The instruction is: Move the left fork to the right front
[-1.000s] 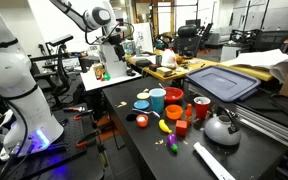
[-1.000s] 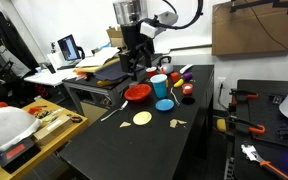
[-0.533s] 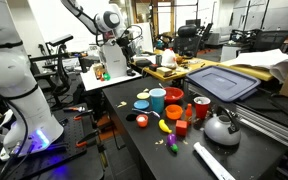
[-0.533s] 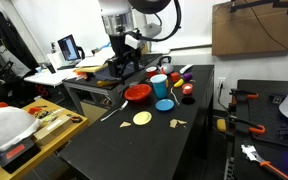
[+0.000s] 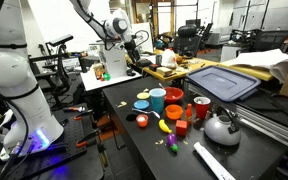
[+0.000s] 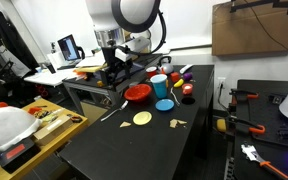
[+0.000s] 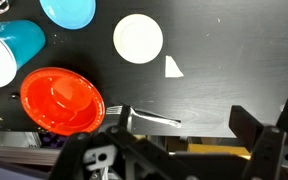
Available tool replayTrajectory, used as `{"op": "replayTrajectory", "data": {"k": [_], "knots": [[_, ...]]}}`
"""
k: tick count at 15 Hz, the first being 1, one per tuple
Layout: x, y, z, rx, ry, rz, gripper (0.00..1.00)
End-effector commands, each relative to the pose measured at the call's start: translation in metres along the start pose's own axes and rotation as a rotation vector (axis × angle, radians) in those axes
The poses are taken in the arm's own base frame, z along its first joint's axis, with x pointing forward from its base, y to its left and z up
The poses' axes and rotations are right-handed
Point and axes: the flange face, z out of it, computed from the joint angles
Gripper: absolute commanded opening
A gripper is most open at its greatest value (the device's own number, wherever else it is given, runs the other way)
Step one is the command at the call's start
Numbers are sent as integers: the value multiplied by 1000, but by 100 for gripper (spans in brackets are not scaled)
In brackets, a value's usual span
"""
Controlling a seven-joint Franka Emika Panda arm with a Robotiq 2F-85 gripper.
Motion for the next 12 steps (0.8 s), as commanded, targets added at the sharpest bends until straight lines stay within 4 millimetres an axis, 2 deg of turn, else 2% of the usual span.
{"op": "replayTrajectory", "data": {"k": [1,7,12], "knots": [[23,-3,13,4,23,-31,100],[53,5,40,-2,26,-50,100],[69,13,65,-22,10,-35,100]]}}
